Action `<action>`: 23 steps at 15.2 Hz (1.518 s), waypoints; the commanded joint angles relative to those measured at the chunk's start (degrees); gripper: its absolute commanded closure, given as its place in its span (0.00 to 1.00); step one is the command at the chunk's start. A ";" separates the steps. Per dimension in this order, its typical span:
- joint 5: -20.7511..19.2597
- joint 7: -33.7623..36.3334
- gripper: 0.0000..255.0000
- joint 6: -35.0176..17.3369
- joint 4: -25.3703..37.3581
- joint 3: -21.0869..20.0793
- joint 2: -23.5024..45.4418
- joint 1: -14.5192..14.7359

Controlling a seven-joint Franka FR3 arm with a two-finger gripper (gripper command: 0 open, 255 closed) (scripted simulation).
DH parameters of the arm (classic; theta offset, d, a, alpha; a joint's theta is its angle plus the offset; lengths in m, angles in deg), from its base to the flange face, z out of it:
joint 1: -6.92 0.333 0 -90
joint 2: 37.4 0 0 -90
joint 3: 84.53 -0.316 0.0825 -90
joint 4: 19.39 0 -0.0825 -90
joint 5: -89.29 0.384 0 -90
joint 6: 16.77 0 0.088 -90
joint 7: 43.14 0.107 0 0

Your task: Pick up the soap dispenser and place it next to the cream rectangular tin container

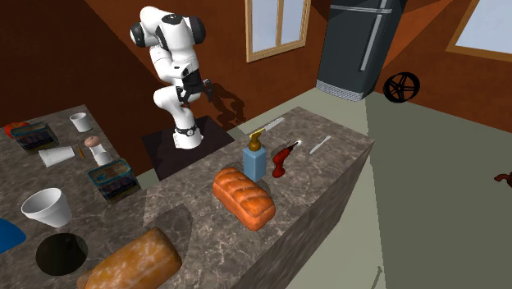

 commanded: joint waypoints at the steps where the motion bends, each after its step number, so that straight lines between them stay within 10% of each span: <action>1: 0.00 0.00 0.00 0.00 0.00 0.00 0.00 0.00; 23: -3.62 14.93 0.00 -20.48 25.49 -14.72 43.74 5.52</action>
